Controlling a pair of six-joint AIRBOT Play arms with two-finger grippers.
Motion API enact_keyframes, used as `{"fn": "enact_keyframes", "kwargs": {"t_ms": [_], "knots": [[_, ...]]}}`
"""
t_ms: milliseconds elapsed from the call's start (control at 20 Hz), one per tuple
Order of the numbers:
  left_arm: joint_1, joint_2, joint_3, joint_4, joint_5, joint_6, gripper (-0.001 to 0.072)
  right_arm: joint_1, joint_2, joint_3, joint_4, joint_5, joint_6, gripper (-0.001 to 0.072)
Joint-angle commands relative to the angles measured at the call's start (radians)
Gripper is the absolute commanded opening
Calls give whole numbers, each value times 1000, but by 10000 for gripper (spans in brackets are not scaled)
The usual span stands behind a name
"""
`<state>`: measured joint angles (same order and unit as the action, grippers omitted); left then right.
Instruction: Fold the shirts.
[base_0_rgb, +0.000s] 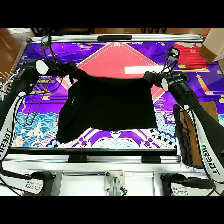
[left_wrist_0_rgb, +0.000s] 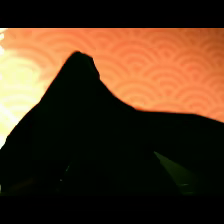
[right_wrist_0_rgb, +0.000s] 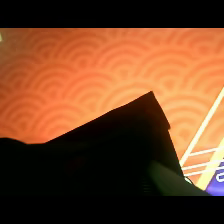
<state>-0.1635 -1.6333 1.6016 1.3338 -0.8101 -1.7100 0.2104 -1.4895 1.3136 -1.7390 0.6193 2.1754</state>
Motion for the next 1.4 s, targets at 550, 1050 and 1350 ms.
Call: {"fn": "enact_keyframes", "kwargs": {"t_ms": [550,1050,1350], "knots": [[423,452,-741,-201,-612,262,472,-423,148,-80,457,985,-722,491],[475,441,-977,-374,-335,368,469,-357,148,-133,483,881,-713,491],[451,428,-965,-378,-250,374,34,-357,148,-133,471,884,-691,491]]}}
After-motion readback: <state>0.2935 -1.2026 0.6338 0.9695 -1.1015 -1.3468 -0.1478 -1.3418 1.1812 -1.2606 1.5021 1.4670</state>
